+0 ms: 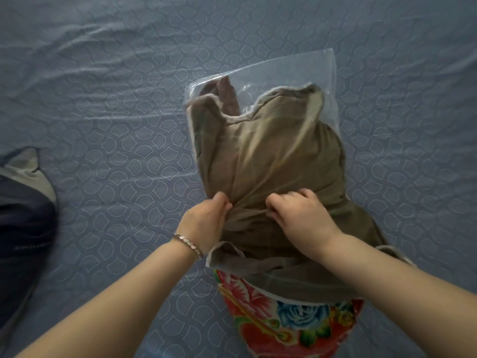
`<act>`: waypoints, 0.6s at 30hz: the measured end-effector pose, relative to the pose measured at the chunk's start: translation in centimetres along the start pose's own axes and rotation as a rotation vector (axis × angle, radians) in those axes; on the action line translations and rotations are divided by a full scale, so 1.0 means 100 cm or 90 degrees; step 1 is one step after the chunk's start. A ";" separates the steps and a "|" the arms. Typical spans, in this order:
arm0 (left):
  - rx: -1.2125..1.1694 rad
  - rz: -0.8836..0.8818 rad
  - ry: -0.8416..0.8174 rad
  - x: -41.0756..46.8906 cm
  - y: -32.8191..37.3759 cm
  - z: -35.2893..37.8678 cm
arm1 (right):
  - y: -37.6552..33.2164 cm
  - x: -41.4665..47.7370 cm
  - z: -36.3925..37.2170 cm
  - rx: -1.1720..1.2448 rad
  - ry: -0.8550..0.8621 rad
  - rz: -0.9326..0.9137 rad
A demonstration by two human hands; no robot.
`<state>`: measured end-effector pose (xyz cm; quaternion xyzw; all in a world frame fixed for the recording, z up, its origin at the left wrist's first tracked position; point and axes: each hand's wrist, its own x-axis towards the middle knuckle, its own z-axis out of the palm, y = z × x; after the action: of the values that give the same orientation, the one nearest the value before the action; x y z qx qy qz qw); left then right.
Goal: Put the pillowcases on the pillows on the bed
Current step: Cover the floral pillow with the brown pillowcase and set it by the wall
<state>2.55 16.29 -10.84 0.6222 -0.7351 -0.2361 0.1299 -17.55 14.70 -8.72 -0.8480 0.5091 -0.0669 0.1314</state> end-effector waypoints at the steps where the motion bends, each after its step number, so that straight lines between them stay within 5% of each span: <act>1: 0.039 -0.063 -0.074 0.000 -0.002 0.003 | 0.000 -0.002 0.003 -0.041 -0.025 -0.013; 3: 0.065 -0.106 -0.125 0.002 -0.007 0.005 | 0.013 -0.009 0.010 -0.096 -0.067 -0.004; 8: 0.088 0.120 -0.024 -0.006 -0.023 0.016 | 0.067 -0.017 0.011 -0.095 -0.050 0.104; 13: 0.166 0.062 0.048 -0.005 -0.005 0.025 | 0.092 -0.046 0.002 -0.076 -0.017 0.024; 17: 0.092 0.078 0.059 -0.019 0.037 0.025 | 0.071 -0.097 -0.003 0.019 -0.226 0.275; 18: 0.085 0.114 0.022 -0.029 0.042 0.027 | 0.064 -0.106 -0.004 0.076 -0.196 0.311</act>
<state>-1.76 20.11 -10.72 0.5652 -0.7995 -0.1632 0.1211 -28.01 21.09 -9.98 -0.6915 0.6671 0.0661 0.2691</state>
